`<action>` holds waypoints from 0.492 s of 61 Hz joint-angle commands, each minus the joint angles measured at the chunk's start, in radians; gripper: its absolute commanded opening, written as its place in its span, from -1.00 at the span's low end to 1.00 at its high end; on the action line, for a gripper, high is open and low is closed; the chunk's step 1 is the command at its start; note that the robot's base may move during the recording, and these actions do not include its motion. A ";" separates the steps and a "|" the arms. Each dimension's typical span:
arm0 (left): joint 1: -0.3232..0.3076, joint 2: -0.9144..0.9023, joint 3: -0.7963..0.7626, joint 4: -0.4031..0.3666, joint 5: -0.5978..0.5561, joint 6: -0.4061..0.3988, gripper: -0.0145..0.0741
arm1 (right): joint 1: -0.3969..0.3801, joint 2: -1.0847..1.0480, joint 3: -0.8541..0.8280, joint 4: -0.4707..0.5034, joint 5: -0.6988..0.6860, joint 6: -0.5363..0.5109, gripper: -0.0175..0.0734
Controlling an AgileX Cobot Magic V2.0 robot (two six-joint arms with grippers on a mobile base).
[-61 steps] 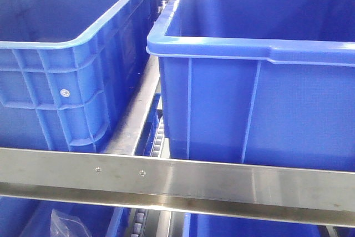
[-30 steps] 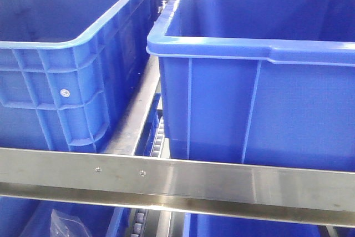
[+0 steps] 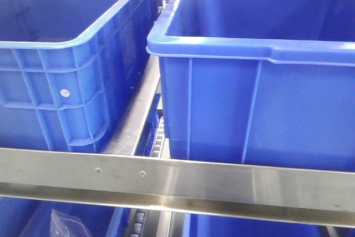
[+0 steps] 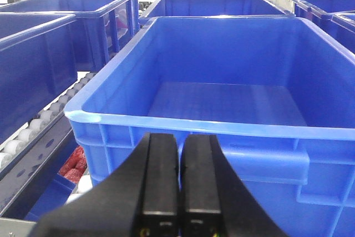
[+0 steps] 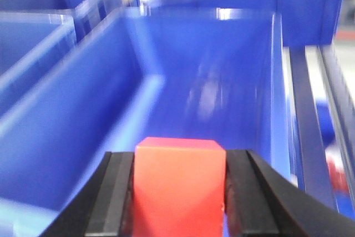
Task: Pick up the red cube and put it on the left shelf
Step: 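Move the right gripper with the cube over a blue bin on the shelf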
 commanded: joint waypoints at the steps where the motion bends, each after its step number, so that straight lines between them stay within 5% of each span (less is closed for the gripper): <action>1: 0.002 -0.014 0.025 0.000 -0.086 0.000 -0.44 | -0.002 0.080 -0.034 0.039 -0.196 -0.007 -0.49; 9: 0.002 -0.014 0.025 0.000 -0.086 0.000 -0.44 | -0.002 0.269 -0.091 0.079 -0.273 -0.007 -0.49; 30: 0.002 -0.014 0.025 0.000 -0.086 0.000 -0.44 | -0.002 0.762 -0.470 0.079 -0.212 -0.007 -0.49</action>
